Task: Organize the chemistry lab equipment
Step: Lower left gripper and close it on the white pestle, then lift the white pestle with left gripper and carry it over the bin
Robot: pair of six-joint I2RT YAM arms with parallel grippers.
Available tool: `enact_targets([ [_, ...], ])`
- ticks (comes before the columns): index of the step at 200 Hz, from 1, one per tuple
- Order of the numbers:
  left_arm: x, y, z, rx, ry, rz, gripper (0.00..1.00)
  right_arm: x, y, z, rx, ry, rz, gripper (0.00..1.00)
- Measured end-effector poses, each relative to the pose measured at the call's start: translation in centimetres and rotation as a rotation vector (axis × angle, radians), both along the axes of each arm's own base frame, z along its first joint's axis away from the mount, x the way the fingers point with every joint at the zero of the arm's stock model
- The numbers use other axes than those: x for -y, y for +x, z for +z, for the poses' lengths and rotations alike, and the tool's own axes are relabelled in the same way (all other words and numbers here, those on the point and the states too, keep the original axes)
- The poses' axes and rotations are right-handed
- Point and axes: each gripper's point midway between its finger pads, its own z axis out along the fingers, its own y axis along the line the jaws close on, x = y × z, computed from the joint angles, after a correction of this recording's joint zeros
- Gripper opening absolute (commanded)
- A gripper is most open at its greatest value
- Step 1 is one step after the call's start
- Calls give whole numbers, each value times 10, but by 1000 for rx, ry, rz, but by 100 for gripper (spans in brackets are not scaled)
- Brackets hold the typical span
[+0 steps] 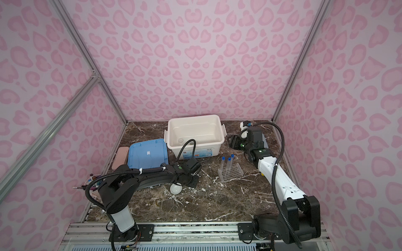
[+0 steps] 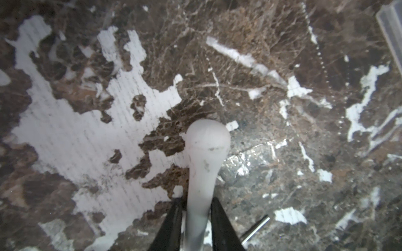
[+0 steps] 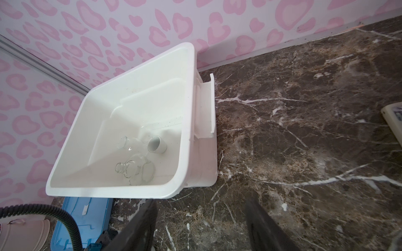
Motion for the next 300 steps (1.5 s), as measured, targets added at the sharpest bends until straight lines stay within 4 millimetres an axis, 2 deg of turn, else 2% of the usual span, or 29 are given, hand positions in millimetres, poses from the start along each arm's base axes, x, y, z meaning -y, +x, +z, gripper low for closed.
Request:
enact_targets([
  [42, 1, 2, -1, 5, -3, -6, 17, 3, -1, 1, 1, 1, -6, 66],
  [85, 5, 6, -1, 6, -19, -6, 5, 4, 0, 0, -2, 0, -10, 66],
  [142, 5, 3, 6, 6, -43, -7, 4, 3, 0, -1, 0, 13, -10, 66],
  [174, 7, 5, 28, 38, -77, -10, 3, 3, 1, -3, -6, 14, -7, 66],
  [207, 10, 7, 61, 94, -135, -16, 3, 2, 0, -2, -6, 16, -4, 66],
  [300, -2, 13, 150, 276, -239, -5, 3, -1, 2, -5, -8, 39, -2, 66],
])
